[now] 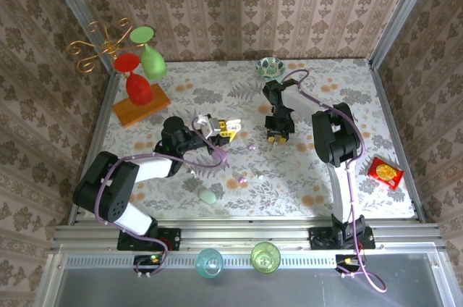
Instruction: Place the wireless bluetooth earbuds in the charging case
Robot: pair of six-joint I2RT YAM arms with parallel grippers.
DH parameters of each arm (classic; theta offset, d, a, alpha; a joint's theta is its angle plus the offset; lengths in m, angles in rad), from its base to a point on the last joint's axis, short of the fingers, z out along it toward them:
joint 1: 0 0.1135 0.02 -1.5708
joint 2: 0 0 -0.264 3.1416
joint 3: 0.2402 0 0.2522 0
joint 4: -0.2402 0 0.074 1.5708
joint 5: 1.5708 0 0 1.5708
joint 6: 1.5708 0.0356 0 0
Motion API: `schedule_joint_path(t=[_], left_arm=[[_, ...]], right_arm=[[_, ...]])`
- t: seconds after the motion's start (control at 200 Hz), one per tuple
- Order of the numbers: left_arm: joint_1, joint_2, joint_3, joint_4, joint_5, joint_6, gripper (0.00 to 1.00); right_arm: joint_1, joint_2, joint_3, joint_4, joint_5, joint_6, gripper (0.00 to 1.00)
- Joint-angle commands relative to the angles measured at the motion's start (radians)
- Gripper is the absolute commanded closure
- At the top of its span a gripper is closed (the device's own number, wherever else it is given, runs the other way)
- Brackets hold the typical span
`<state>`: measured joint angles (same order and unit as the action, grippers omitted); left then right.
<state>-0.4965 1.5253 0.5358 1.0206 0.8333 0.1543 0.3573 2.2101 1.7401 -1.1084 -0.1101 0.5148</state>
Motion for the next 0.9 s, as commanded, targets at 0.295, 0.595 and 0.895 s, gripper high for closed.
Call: schedule_joint_path(t=[0.295,0.595,0.895], left_arm=[[-0.002,0.002,-0.016,0.016,0.014,0.015,1.00],[-0.002,0.004,-0.019,0.021,0.010,0.014,1.00],[-0.002,0.010,-0.016,0.029,0.009,0.014,1.00]], right_arm=[[-0.002,0.042,0.008,-0.035,-0.042,-0.016,0.71],[-0.001,0.025,-0.011,-0.025,-0.056,-0.006,0.74],[0.011,-0.009,-0.052,-0.012,-0.068,0.005,0.72]])
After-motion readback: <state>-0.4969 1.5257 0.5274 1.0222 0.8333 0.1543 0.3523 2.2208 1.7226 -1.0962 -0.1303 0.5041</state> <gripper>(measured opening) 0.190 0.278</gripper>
